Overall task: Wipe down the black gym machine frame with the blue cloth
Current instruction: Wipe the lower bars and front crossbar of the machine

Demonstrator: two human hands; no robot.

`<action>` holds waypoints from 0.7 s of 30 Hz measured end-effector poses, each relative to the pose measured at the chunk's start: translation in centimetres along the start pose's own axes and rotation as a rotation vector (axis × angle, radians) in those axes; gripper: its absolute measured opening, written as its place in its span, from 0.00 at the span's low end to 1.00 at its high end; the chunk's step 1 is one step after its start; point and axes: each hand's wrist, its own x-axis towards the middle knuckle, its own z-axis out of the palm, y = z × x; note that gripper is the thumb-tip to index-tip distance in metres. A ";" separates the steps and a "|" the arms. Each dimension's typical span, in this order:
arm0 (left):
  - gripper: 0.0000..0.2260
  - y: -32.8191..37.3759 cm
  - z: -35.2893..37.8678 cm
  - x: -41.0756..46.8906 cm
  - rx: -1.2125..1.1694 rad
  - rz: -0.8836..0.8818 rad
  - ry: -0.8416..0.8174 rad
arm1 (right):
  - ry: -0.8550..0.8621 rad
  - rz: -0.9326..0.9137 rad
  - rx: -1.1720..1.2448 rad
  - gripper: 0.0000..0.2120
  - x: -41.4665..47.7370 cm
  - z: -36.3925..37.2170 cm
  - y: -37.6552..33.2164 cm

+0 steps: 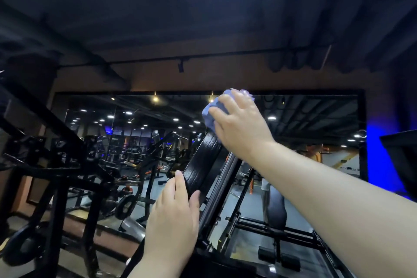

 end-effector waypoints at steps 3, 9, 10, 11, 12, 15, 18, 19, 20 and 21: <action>0.27 0.0 0.2 0.1 -0.032 -0.002 0.006 | -0.041 -0.202 0.186 0.11 -1.1 -0.8 -0.3; 0.26 0.4 0.1 0.2 -0.053 -0.026 0.021 | -0.015 -0.123 -0.001 0.07 2.1 -1.0 3.5; 0.25 0.5 0.1 0.2 -0.058 -0.034 0.024 | -0.029 -0.080 -0.021 0.07 1.8 -0.7 2.7; 0.26 0.6 0.2 0.2 -0.063 -0.042 0.021 | -0.043 -0.038 -0.020 0.08 1.3 -0.5 1.6; 0.26 0.6 0.3 0.2 -0.065 -0.042 0.020 | -0.049 -0.016 0.004 0.08 0.4 -0.5 0.3; 0.27 0.5 0.2 0.2 -0.067 -0.043 0.014 | -0.060 -0.144 0.219 0.09 -2.7 -1.1 -3.3; 0.29 0.4 0.0 0.1 -0.093 -0.064 0.004 | -0.151 -0.354 0.347 0.11 -3.4 -2.1 -3.6; 0.30 0.3 0.0 0.0 -0.092 -0.059 0.001 | -0.151 -0.327 0.333 0.11 -2.7 -2.1 -3.0; 0.30 0.2 0.1 0.0 -0.081 -0.044 -0.002 | -0.127 -0.252 0.305 0.13 -1.7 -1.9 -2.2; 0.31 0.0 0.2 0.0 -0.067 -0.027 -0.006 | -0.097 -0.165 0.265 0.14 -0.7 -1.8 -1.4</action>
